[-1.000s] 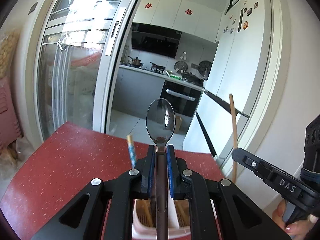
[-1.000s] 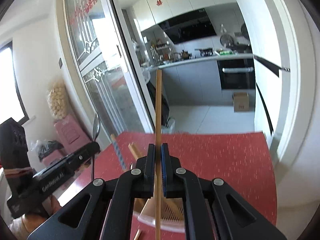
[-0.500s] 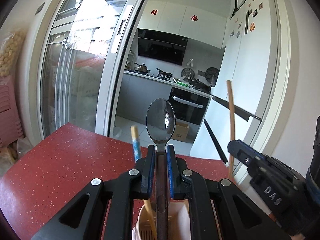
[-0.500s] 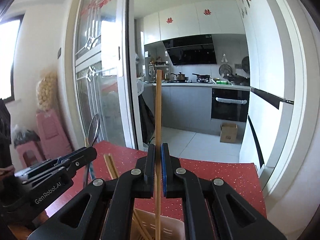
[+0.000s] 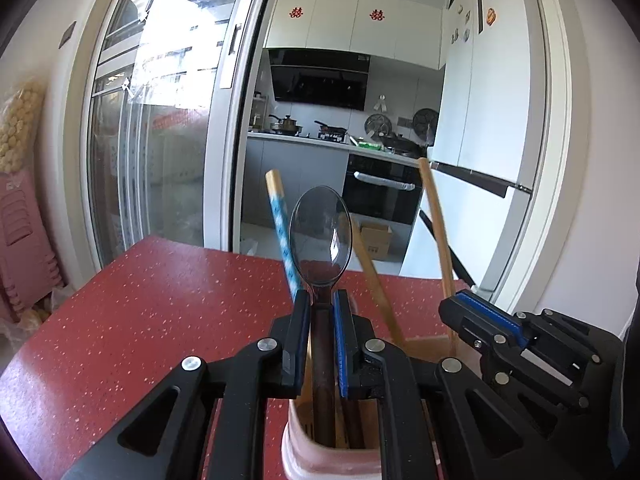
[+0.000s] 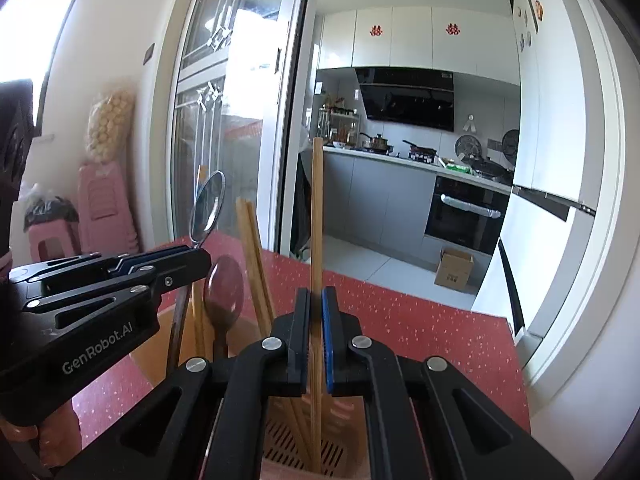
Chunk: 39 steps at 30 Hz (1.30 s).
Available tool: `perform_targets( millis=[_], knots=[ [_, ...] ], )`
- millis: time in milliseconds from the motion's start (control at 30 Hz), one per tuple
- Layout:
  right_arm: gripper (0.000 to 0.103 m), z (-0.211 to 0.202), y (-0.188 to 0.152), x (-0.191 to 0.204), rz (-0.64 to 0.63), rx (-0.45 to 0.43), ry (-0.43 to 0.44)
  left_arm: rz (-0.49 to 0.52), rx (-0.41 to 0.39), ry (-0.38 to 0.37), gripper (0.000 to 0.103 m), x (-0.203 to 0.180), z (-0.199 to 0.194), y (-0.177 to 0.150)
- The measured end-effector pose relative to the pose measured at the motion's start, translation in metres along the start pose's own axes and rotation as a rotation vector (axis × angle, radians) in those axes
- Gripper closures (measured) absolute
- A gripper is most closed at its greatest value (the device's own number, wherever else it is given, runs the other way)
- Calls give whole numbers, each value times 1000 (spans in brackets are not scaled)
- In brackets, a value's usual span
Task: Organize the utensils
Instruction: 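Open the right tool dropping the chopstick in while the left tool drops the spoon in, then move both tools back down to the remaining utensils on the table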
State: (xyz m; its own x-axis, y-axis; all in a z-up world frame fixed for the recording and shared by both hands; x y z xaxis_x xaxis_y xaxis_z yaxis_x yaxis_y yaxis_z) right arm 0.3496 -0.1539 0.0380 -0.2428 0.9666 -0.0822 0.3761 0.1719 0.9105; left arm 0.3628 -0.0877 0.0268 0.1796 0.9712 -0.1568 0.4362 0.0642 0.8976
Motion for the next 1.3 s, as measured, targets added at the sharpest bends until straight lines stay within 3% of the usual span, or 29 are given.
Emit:
perform_targets(
  millis=[467, 600, 700, 967, 1300],
  knots=[
    [95, 3, -14, -7, 58, 107, 45, -9, 39, 52, 62, 12, -18, -3],
    [76, -1, -13, -8, 87, 128, 62, -7, 40, 65, 62, 16, -31, -3],
    [74, -10, -10, -11, 109, 126, 61, 1, 61, 73, 61, 21, -39, -7],
    [66, -47, -19, -14, 197, 171, 80, -5, 172, 67, 61, 29, -64, -41],
    [62, -91, -85, -5, 324, 344, 87, 51, 324, 83, 61, 28, -98, -107]
  ],
)
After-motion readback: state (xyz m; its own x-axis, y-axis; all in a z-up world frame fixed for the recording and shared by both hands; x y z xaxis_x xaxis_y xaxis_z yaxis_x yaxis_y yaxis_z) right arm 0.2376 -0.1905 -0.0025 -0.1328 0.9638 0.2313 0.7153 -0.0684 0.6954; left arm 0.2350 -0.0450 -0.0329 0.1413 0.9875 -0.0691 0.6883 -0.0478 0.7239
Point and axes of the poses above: each gripper's, at about its wrist camera, not at the fingertips, and z roughly the way its jaws point, x to its left, y to its top, the point moved 10 cm from there along z, roughly the way its jaws point, and after that the axes turned 1 degree about x, right-handed, at the moved point
